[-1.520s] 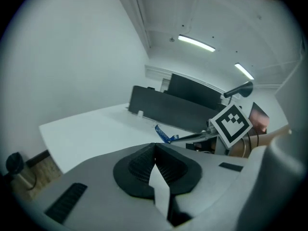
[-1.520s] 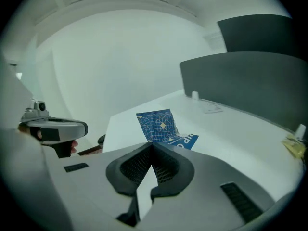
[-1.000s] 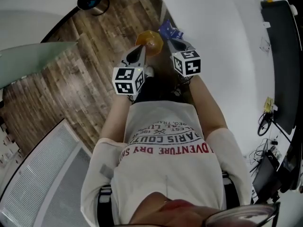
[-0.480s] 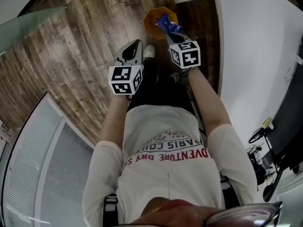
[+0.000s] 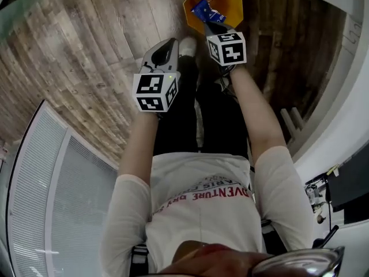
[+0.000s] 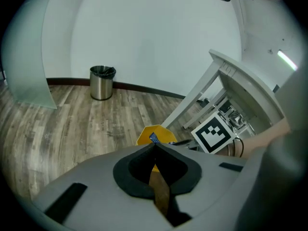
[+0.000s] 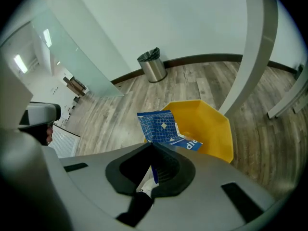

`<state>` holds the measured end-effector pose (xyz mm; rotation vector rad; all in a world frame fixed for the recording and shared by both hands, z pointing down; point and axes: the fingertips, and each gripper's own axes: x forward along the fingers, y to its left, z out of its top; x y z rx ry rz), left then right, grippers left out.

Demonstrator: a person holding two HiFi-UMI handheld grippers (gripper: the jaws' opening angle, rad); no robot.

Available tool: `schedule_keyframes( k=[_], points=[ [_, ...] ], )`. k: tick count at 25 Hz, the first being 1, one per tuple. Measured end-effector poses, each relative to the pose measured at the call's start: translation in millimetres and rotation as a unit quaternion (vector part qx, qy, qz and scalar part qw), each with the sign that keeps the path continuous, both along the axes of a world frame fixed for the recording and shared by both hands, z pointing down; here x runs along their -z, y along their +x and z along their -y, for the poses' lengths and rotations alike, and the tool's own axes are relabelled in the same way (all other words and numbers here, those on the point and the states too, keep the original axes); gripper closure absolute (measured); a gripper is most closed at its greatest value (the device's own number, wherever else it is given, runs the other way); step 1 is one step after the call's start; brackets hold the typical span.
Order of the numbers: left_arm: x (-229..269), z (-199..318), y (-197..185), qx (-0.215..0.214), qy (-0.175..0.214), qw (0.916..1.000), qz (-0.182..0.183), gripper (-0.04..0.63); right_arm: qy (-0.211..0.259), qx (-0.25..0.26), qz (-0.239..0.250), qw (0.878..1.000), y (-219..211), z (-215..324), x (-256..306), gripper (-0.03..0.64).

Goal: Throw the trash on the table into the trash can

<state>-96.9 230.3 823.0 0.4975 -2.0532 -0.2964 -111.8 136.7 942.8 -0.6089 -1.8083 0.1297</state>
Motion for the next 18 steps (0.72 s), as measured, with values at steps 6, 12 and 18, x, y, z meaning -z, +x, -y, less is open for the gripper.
schedule_keyframes(
  k=[6, 12, 18],
  points=[
    [-43, -16, 15, 0.004, -0.008, 0.9997, -0.021, 0.572, -0.004, -0.028, -0.038, 0.999, 11, 4, -62, 0.591],
    [-42, -17, 18, 0.011, -0.001, 0.9996, -0.027, 0.572, 0.016, -0.028, -0.035, 0.999, 13, 8, -57, 0.448],
    [-2, 5, 4, -0.008, 0.006, 0.9999, -0.01, 0.572, 0.003, -0.054, 0.007, 0.999, -7, 14, 17, 0.491]
  ],
)
